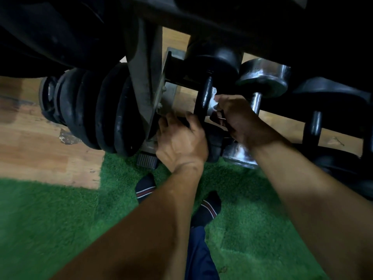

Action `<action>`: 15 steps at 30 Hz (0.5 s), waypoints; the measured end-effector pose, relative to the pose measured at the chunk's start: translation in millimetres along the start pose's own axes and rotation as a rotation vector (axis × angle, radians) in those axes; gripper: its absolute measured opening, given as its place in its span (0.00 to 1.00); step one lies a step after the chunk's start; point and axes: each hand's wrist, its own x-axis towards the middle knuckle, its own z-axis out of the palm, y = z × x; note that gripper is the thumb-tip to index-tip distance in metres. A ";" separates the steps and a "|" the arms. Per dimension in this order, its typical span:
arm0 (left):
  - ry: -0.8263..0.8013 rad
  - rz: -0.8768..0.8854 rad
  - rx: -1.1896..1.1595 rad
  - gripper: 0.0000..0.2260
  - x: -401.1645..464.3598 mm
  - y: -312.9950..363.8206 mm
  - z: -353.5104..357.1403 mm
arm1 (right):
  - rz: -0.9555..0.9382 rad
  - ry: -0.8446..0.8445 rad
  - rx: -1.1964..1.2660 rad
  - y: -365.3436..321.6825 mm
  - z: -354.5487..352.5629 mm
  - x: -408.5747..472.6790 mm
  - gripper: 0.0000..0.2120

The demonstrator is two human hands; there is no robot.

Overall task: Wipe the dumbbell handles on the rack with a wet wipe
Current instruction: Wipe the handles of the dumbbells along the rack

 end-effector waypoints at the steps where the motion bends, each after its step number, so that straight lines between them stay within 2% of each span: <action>1: 0.000 0.000 -0.008 0.30 -0.1 -0.4 0.5 | -0.069 -0.014 -0.093 1.5 -3.7 -2.1 0.07; 3: 0.004 -0.002 -0.019 0.29 -0.5 -0.4 1.5 | -0.301 -0.025 -0.415 3.5 -9.8 -7.6 0.08; 6: 0.016 0.002 -0.020 0.29 0.1 0.0 1.2 | -0.738 0.105 -0.963 3.9 -7.9 -15.8 0.13; 9: 0.015 0.000 -0.014 0.29 0.4 -0.2 0.6 | -0.993 0.081 -1.101 -0.6 5.1 -15.3 0.18; 11: 0.015 0.006 -0.010 0.29 -0.2 0.3 0.4 | -1.077 0.077 -1.306 -2.0 9.3 -2.8 0.16; 13: 0.017 0.008 -0.010 0.28 -0.6 0.9 0.1 | -1.124 0.186 -1.479 -6.0 12.3 13.0 0.14; 15: 0.019 0.000 -0.015 0.26 -0.1 1.0 0.3 | -1.088 0.284 -1.574 -14.2 16.1 19.9 0.16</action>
